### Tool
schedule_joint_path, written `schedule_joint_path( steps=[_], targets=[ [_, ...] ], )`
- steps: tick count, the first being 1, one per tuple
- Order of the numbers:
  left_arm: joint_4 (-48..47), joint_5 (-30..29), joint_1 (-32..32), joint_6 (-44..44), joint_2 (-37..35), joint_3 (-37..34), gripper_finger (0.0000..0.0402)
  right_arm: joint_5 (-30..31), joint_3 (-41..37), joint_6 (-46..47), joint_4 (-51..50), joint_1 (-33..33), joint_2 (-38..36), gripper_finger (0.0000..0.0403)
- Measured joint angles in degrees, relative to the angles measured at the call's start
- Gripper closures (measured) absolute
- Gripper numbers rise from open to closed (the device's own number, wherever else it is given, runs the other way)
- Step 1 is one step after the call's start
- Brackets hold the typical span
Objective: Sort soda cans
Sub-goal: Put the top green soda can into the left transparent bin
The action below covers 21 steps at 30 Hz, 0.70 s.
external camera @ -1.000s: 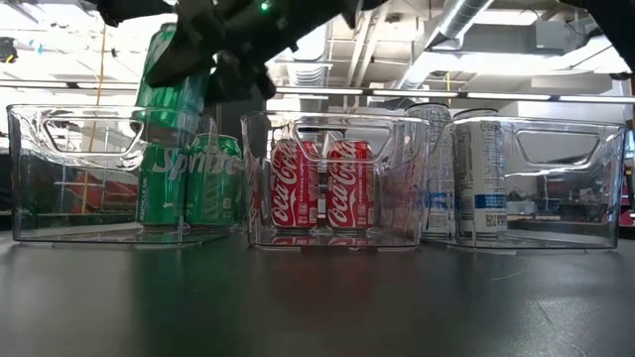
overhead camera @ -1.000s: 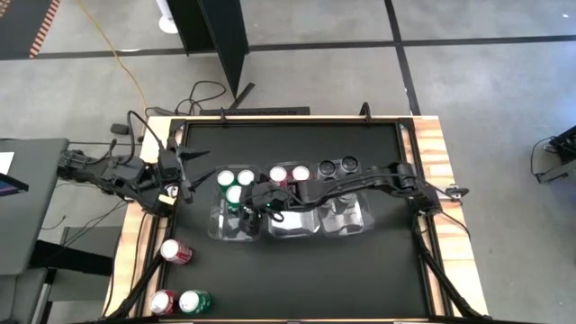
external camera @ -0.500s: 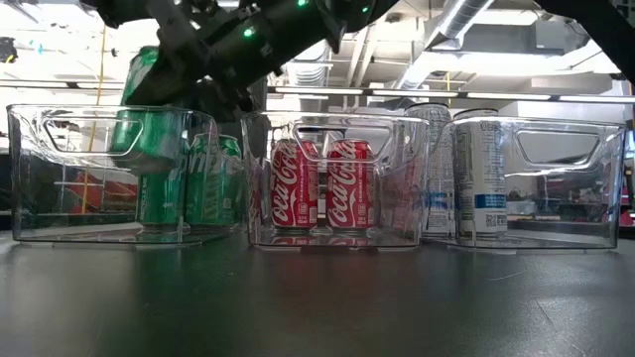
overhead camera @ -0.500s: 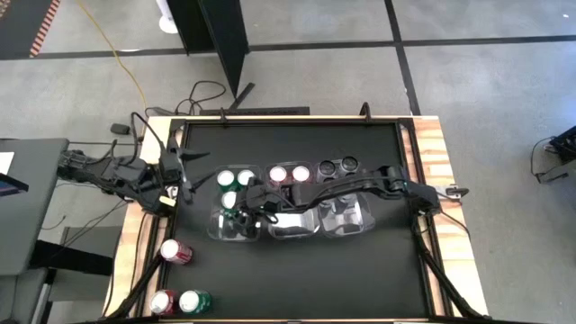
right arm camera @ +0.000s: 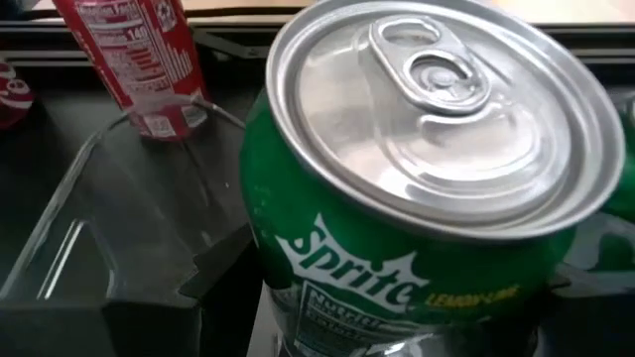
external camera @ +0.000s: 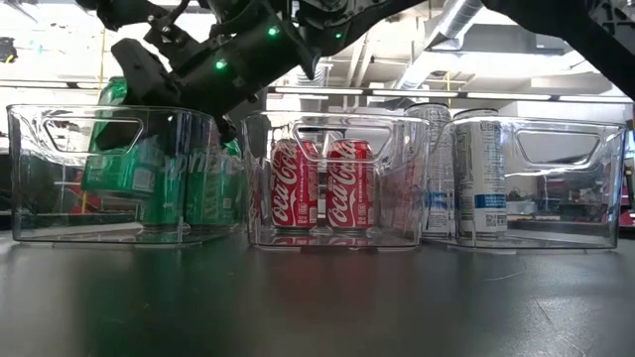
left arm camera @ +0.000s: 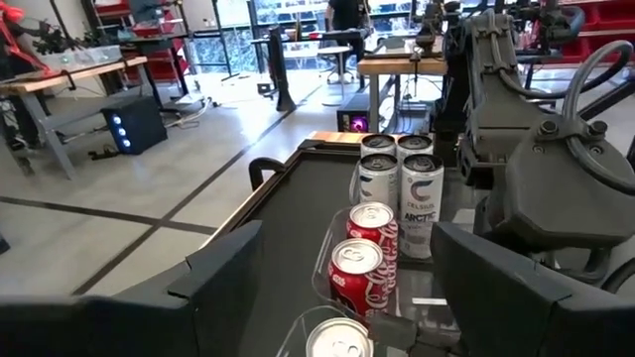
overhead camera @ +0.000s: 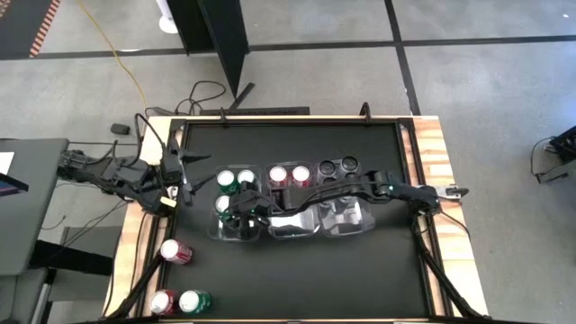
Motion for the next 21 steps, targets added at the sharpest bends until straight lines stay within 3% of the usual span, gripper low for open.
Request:
schedule_joint_path(
  steps=[14, 21],
  targets=[
    [-1.56, 2.23, 0.0, -0.66, -0.02, 0.0, 0.012, -0.23, 1.62, -0.07, -2.1, -0.9, 1.73, 0.0111],
    [-7.31, 10.85, 0.0, -4.99, 0.57, 0.0, 0.012, -0.59, 1.44, 1.04, -3.9, -0.9, 1.95, 0.0111]
  ],
)
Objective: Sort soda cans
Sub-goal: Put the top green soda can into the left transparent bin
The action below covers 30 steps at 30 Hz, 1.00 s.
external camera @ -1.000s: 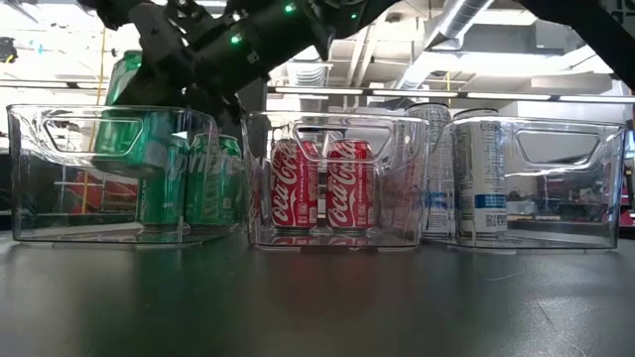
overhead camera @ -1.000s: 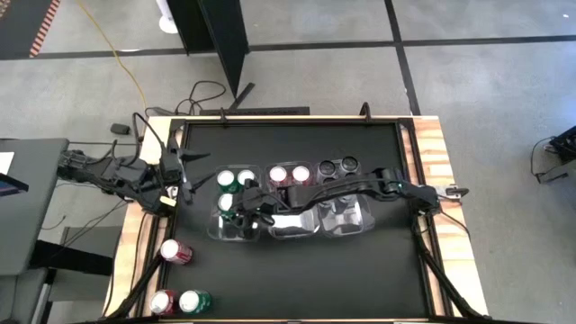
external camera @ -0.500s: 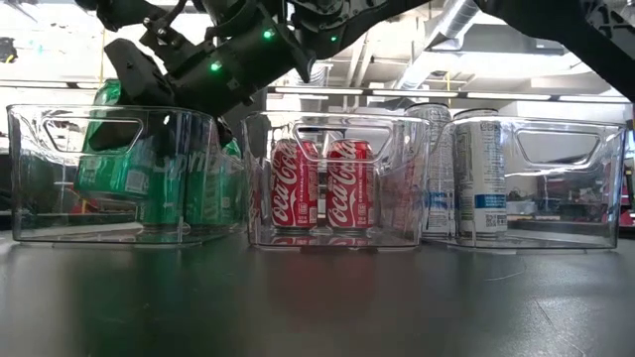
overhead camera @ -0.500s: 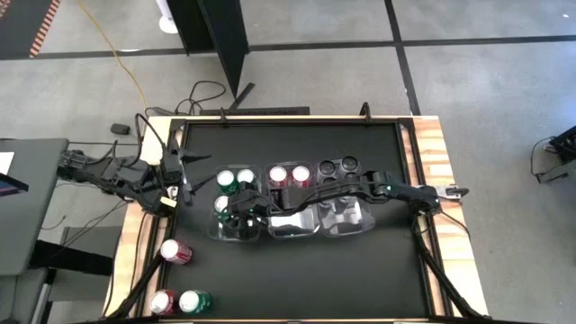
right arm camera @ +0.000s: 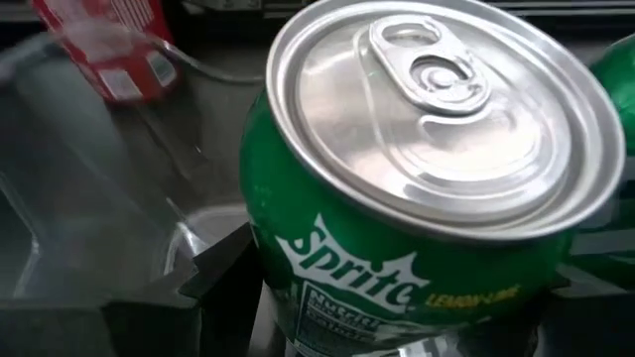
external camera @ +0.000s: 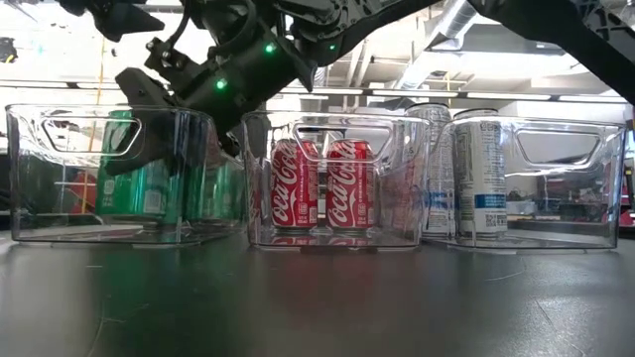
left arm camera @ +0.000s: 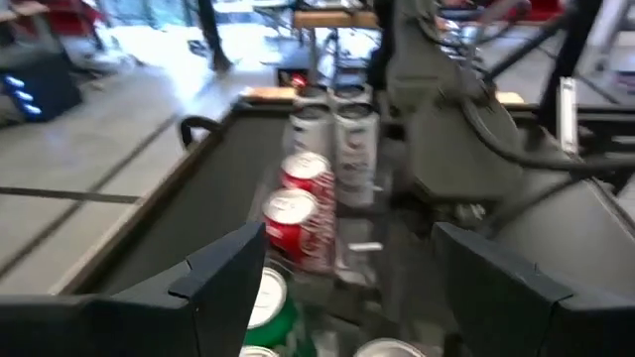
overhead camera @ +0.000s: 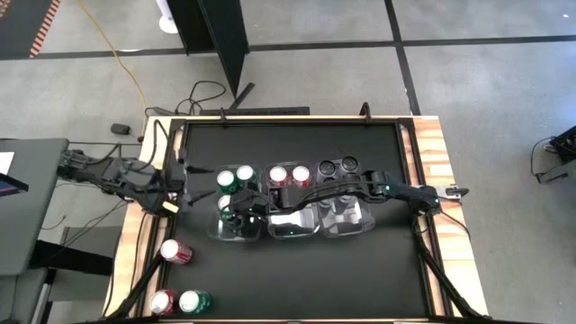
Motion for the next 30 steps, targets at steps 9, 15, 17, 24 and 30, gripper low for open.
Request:
schedule_joint_path(
  steps=[9, 15, 17, 24, 30],
  targets=[
    [-3.72, 1.54, 0.0, -3.45, 4.21, 0.07, 0.012, -0.35, 0.0, 0.35, -0.13, 0.02, -0.02, 0.0103],
    [-5.33, 3.1, 0.0, -5.16, 4.86, 0.5, 0.012, -0.48, 0.0, 0.36, -0.87, 0.02, -0.04, 0.0079],
    [-6.62, 4.02, 0.0, -5.88, 5.1, 0.5, 0.012, -0.53, 0.0, 0.37, -1.01, 0.02, -0.04, 0.0073],
    [-9.14, 4.16, 0.0, -8.7, 5.16, 0.5, 0.012, -0.57, 0.0, 0.13, -0.98, 0.02, -0.07, 0.006],
    [-13.58, 4.15, 0.0, -14.42, 5.51, -0.61, 0.012, -0.62, 0.01, -0.04, -0.98, 0.02, -0.14, 0.005]
  ],
)
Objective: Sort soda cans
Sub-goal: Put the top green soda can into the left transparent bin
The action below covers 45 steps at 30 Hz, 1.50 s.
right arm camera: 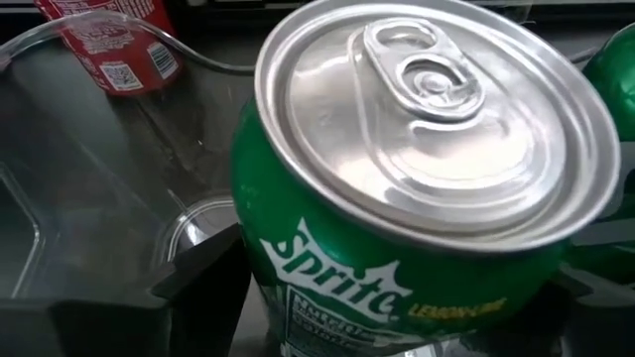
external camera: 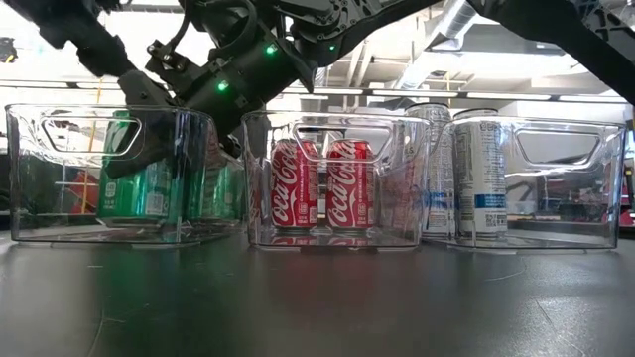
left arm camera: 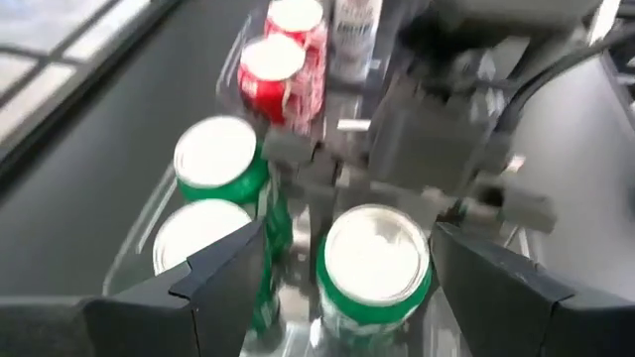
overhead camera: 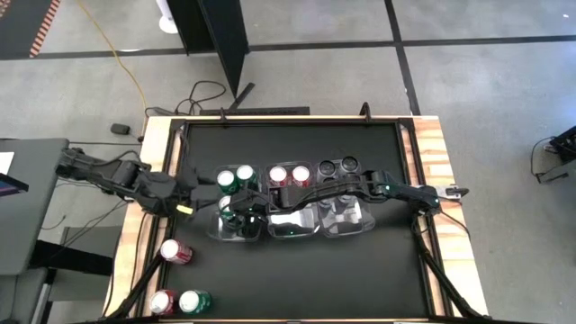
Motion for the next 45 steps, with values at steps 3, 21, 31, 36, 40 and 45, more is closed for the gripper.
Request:
schedule_joint_path(
  steps=[3, 21, 31, 36, 40, 45],
  targets=[
    [-1.49, 0.01, 0.0, -1.76, 0.68, -0.3, 0.012, -0.04, 0.12, -0.02, 0.41, 0.0, -0.06, 0.004],
    [-1.9, -0.05, 0.0, -2.31, 2.64, -0.3, 0.012, 0.88, 1.13, -5.05, 3.48, 0.86, -0.28, 0.0007],
    [-1.98, -0.1, 0.0, -2.13, 2.65, -0.31, 0.012, 2.93, 3.83, -9.59, 3.35, 1.38, -0.21, 0.0007],
    [-1.98, -0.23, 0.0, -1.86, 2.64, -0.33, 0.012, 3.03, 5.53, -12.35, 3.03, 1.73, -0.12, 0.0007],
    [-1.97, -0.43, 0.0, -1.82, 2.65, -0.33, 0.012, 4.3, 8.88, -14.53, -0.43, 2.29, -0.12, 0.0007],
    [-1.95, -0.48, 0.0, -1.14, 2.65, -0.33, 0.012, 4.65, 14.79, -17.54, -6.9, 3.22, -0.1, 0.0007]
  ],
)
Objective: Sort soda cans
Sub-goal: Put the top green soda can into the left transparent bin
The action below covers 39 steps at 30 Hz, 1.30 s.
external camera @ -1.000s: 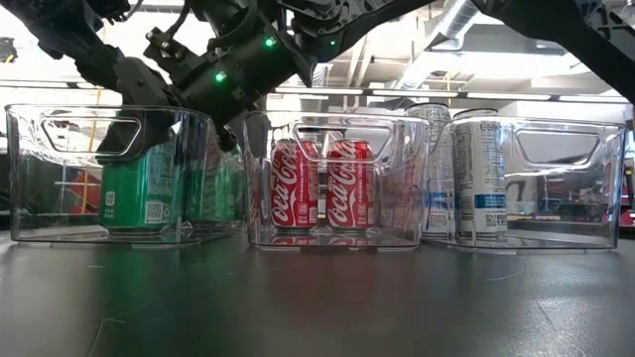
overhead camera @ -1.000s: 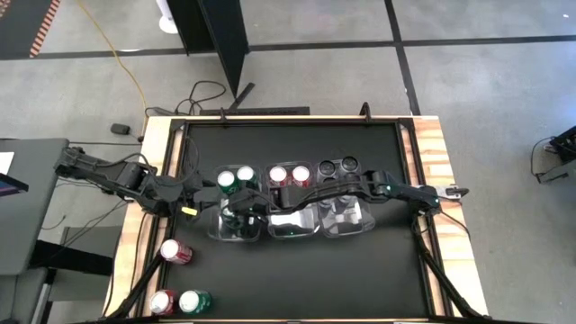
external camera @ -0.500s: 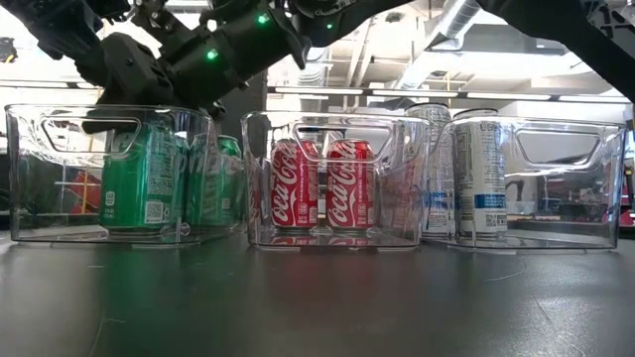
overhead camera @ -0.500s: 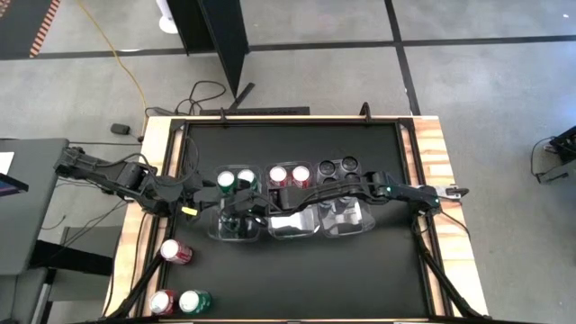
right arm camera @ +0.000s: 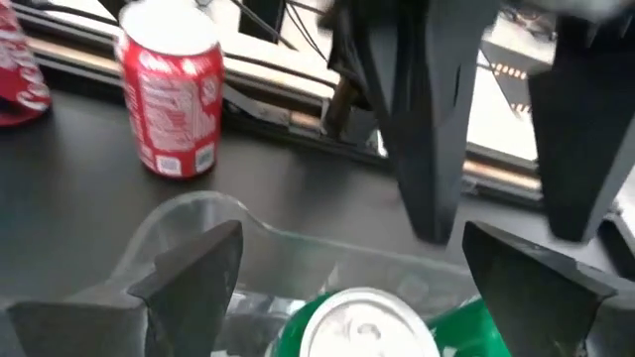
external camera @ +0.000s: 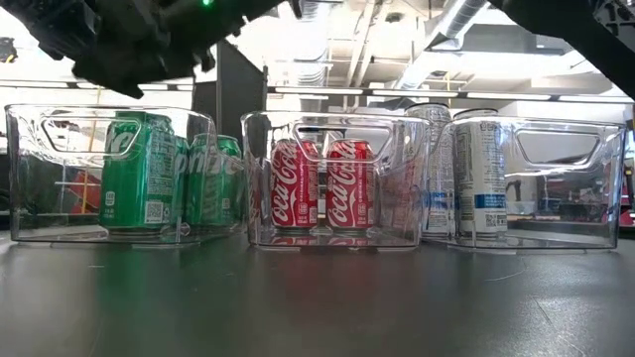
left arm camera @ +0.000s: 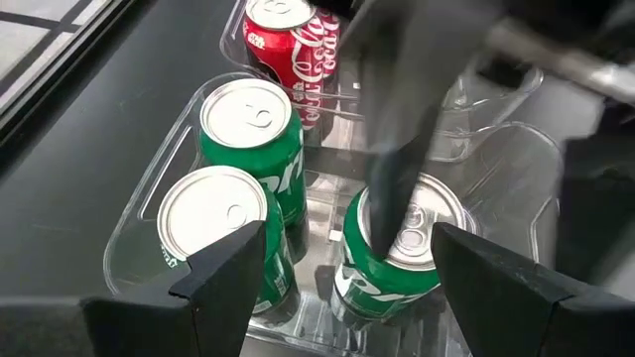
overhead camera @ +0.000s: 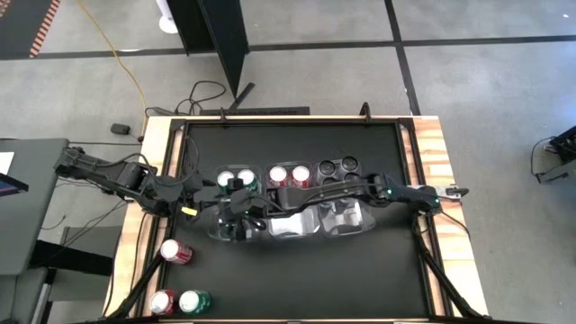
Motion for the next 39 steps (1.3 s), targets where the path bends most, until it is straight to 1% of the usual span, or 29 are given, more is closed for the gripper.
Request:
schedule_joint_path(
  steps=[3, 6, 8, 10, 12, 15, 18, 22, 23, 24, 25, 30, 34, 39],
  targets=[
    [-0.01, -0.33, 0.0, 0.16, 0.0, 0.0, 0.012, 0.01, 2.71, -0.63, -3.15, 0.78, 0.0, 0.0007],
    [0.04, 0.0, -0.07, 0.35, 0.02, 0.0, 0.012, 0.29, 3.39, -0.98, -5.26, 1.77, 0.0, 0.0013],
    [-0.17, 0.23, -0.07, 0.41, 0.04, -0.08, 0.012, 1.51, 3.41, -1.42, -6.9, 2.46, 0.0, 0.0026],
    [-0.23, -0.24, -0.04, 0.57, 0.01, -0.09, 0.012, 3.52, 3.38, -1.85, -8.38, 3.38, 0.0, 0.0051],
    [-0.22, -0.47, 0.0, 0.61, 0.0, -0.09, 0.012, 5.52, 3.34, -2.64, -9.1, 4.39, 0.01, 0.0087],
    [-0.22, -0.49, -0.02, 1.07, 0.0, -0.09, 0.012, 6.25, 3.33, -3.69, -8.95, 5.7, 0.02, 0.0153],
    [-0.2, -0.74, 0.0, 1.03, 0.02, -0.09, 0.012, 6.91, 3.33, -4.79, -9.82, 6.4, 0.02, 0.023],
    [-0.2, -0.8, -0.02, 1.01, 0.0, -0.09, 0.012, 9.34, 3.33, -4.65, -14.23, 6.78, 0.01, 0.0343],
    [-0.2, -0.8, -0.02, 1.01, 0.0, -0.09, 0.012, 9.65, 3.33, -4.39, -15.2, 6.77, 0.02, 0.0368],
    [-0.2, -0.8, -0.02, 0.98, 0.02, -0.09, 0.012, 9.98, 3.33, -4.26, -16.26, 6.77, 0.02, 0.0384],
    [-0.2, -0.8, 0.0, 0.98, 0.02, -0.09, 0.012, 10.3, 3.33, -4.18, -17.19, 6.77, 0.02, 0.0392],
    [-0.2, -0.79, -0.01, 0.93, 0.02, -0.09, 0.012, 10.65, 3.31, -3.06, -21.49, 6.03, 0.02, 0.0382],
    [-0.2, -0.8, 0.0, 1.0, 0.0, -0.07, 0.012, 10.23, 2.92, -2.32, -23.52, 4.91, 0.02, 0.0392],
    [-0.17, -0.8, 0.0, 1.03, 0.0, -0.07, 0.012, 5.34, -0.09, -0.56, -23.08, 3.1, 0.07, 0.0399]
  ],
)
